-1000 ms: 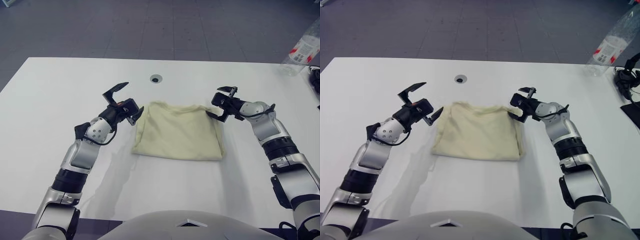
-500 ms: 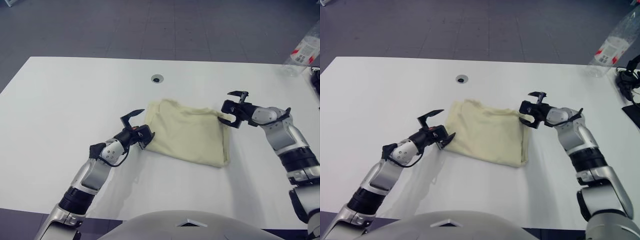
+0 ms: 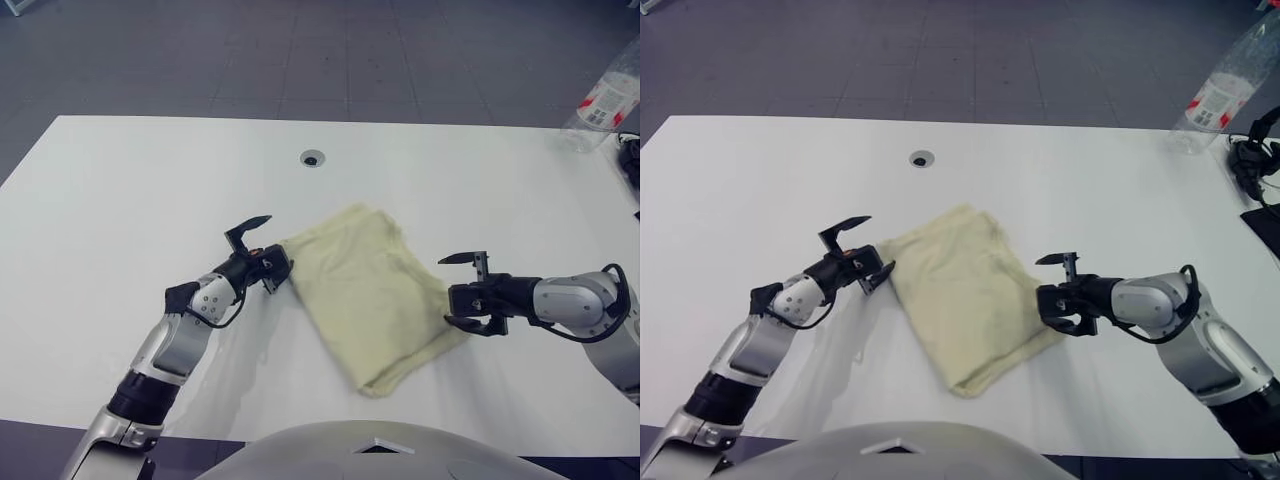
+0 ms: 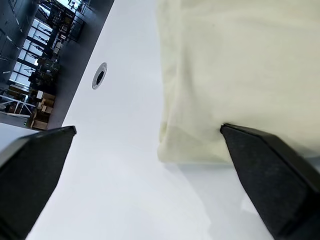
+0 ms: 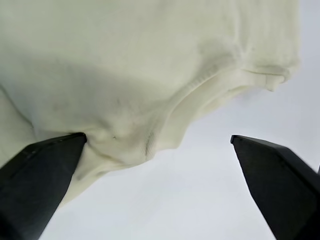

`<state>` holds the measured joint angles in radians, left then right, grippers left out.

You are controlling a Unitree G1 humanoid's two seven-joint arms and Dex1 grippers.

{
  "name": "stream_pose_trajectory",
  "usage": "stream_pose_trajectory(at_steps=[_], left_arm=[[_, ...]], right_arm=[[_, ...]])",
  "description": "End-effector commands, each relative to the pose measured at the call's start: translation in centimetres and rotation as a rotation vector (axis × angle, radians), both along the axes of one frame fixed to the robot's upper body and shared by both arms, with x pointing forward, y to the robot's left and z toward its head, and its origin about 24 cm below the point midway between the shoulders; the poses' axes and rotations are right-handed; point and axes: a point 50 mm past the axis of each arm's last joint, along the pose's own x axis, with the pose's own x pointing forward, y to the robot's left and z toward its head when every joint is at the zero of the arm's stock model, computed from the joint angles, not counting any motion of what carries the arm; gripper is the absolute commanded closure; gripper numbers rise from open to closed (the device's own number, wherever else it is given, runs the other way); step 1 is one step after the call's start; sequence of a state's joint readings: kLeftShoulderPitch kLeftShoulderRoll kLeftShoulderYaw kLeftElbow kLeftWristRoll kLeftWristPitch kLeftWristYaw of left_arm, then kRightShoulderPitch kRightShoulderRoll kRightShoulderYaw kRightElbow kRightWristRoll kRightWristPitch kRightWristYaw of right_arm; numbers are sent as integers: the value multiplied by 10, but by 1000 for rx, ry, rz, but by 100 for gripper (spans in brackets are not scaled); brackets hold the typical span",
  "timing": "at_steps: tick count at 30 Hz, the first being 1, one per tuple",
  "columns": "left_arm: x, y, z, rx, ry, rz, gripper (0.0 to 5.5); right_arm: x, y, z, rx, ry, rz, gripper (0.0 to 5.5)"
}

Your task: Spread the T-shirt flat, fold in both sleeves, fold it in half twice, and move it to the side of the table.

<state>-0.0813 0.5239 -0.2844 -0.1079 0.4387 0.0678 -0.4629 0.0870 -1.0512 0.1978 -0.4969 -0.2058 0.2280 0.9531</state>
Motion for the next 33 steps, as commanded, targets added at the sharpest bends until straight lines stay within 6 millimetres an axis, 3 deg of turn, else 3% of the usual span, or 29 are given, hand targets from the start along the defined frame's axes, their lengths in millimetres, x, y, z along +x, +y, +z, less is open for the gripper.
stream_pose_trajectory(at_steps=[1, 6, 9, 13, 18, 26, 33], left_arm=[[9, 22, -29, 67, 109, 71, 12], [31, 35, -27, 97, 63, 114, 12], [41, 24, -20, 68, 19, 65, 12], [38, -4, -12, -129, 34, -82, 12], [46, -11, -7, -225, -10, -117, 12], [62, -27, 10, -283, -123, -187, 12], [63, -15, 31, -290, -241, -155, 12]], right_arm=[[-17, 23, 12, 128, 72, 36, 10], [-26, 36, 21, 162, 119, 98, 10], [-29, 40, 18, 191, 137, 92, 10], [-26, 42, 15, 222, 118, 57, 10], [-18, 39, 23, 274, 90, 33, 10], [-22, 25, -16, 121, 160, 70, 10], [-28, 16, -10, 125, 257, 85, 10]])
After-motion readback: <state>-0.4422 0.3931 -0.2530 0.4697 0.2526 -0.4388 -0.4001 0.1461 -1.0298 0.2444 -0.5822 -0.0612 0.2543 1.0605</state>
